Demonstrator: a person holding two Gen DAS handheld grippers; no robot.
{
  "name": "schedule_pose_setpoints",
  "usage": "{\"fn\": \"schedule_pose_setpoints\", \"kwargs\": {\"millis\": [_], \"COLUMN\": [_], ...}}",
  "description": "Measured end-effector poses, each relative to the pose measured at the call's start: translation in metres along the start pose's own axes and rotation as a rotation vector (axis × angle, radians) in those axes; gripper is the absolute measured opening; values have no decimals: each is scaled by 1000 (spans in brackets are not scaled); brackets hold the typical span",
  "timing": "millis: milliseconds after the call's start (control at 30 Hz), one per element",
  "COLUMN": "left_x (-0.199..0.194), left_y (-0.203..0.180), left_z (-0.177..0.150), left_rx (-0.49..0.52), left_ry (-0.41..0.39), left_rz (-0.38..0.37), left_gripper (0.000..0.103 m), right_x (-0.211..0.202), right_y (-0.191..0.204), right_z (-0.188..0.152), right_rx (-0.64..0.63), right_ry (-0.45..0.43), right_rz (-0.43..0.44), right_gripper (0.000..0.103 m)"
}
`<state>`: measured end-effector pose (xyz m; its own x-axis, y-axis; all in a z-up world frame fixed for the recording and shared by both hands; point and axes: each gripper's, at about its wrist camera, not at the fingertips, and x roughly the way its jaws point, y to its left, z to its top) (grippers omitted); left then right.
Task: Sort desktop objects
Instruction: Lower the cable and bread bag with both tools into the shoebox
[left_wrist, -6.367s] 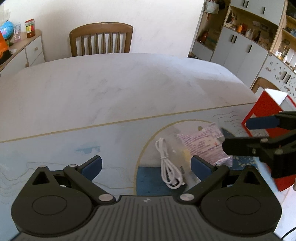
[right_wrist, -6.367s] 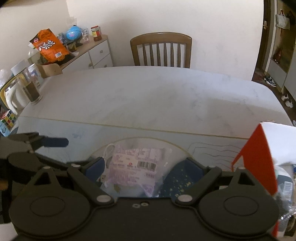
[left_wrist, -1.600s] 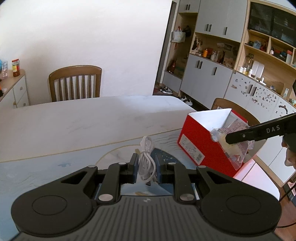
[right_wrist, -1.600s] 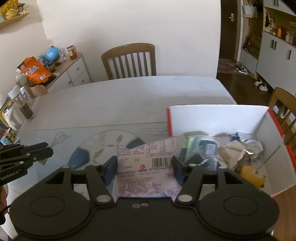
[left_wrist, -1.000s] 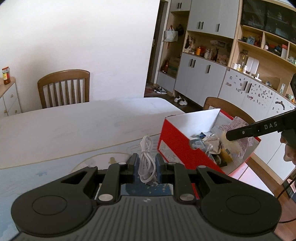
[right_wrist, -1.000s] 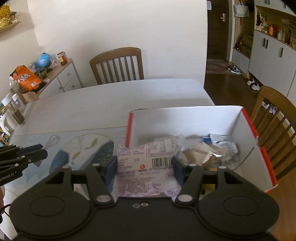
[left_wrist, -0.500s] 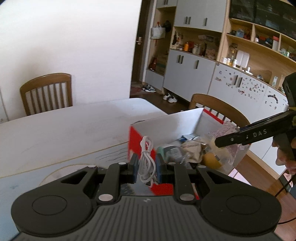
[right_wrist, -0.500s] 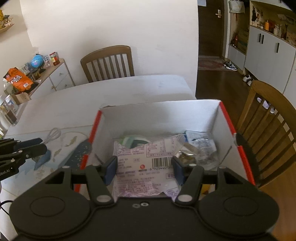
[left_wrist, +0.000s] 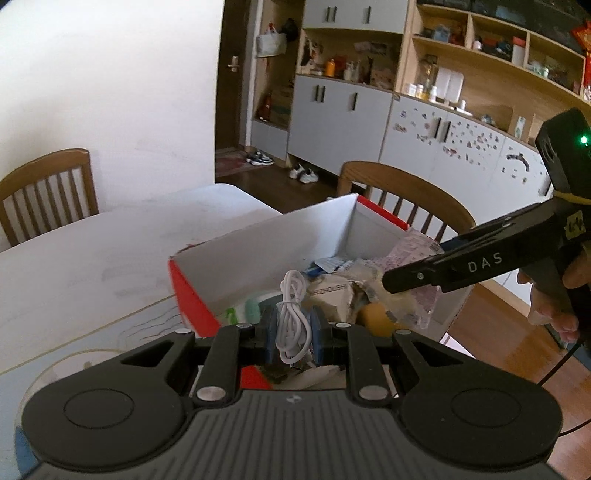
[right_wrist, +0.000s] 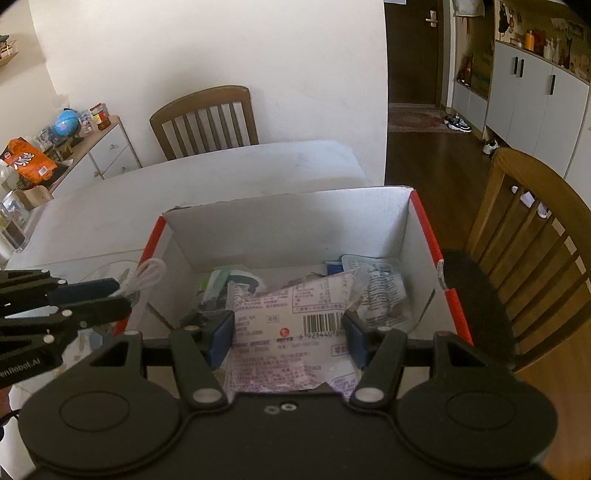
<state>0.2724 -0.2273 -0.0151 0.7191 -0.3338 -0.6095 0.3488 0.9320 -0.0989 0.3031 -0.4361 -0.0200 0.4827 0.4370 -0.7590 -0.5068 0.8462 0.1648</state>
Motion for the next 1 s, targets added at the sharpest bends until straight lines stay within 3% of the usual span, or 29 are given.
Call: {"fn": "schedule_pose_setpoints", "kwargs": {"millis": [467,1000], "left_x": [43,66], "left_y": [-15,-12], "left_z": [6,-2], "left_rx": [40,44], "left_ry": [76,165], "left_rz": [-11,-24], "left_gripper": [18,18], "right_x": [17,43], "right_y": [-20,-16], "right_z": [2,-16], "right_rx": [-7,-16], "right_ry": [24,124], "right_rz": [-15,10], "right_gripper": [62,62]}}
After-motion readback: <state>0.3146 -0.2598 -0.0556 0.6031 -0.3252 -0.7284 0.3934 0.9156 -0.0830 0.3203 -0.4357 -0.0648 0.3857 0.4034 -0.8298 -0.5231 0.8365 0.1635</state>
